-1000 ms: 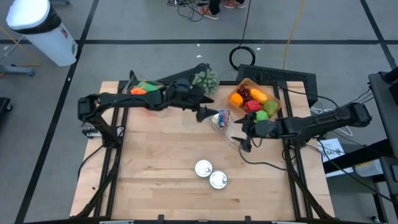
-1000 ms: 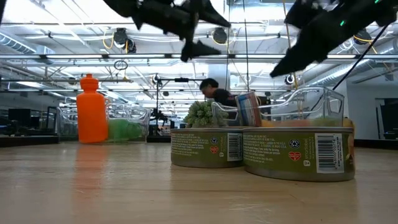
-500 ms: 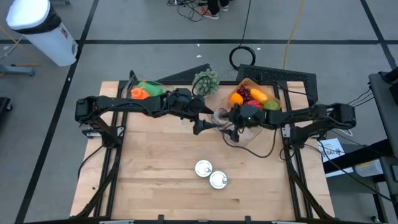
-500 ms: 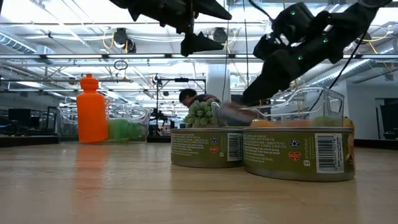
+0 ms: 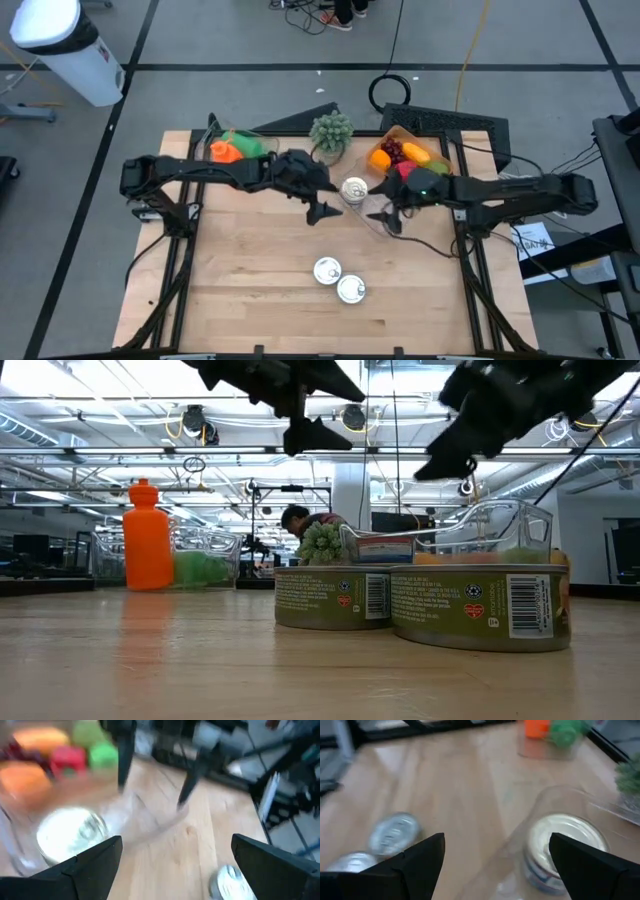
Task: Pick & Place Food Item
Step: Put the left green tuna can into the right transparent bin
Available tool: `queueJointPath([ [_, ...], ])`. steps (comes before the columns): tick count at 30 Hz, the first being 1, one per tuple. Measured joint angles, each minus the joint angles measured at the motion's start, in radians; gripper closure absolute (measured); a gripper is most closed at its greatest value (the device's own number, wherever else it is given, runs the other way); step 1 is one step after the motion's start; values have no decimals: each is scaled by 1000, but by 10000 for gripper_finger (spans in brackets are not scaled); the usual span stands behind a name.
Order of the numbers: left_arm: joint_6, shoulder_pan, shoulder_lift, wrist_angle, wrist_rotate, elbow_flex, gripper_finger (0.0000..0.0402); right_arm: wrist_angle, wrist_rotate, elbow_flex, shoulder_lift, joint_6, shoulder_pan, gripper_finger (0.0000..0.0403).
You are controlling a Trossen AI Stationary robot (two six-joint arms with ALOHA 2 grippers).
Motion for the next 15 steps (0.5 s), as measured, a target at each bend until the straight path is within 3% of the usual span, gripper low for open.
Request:
queueJointPath([
  [6, -44, -107, 14, -228, -63, 0, 11, -52, -1, -9, -131, 16, 97, 64],
  [15, -170, -281, 152, -263, -236, 0, 11, 8, 7, -47, -140, 13, 164, 64],
])
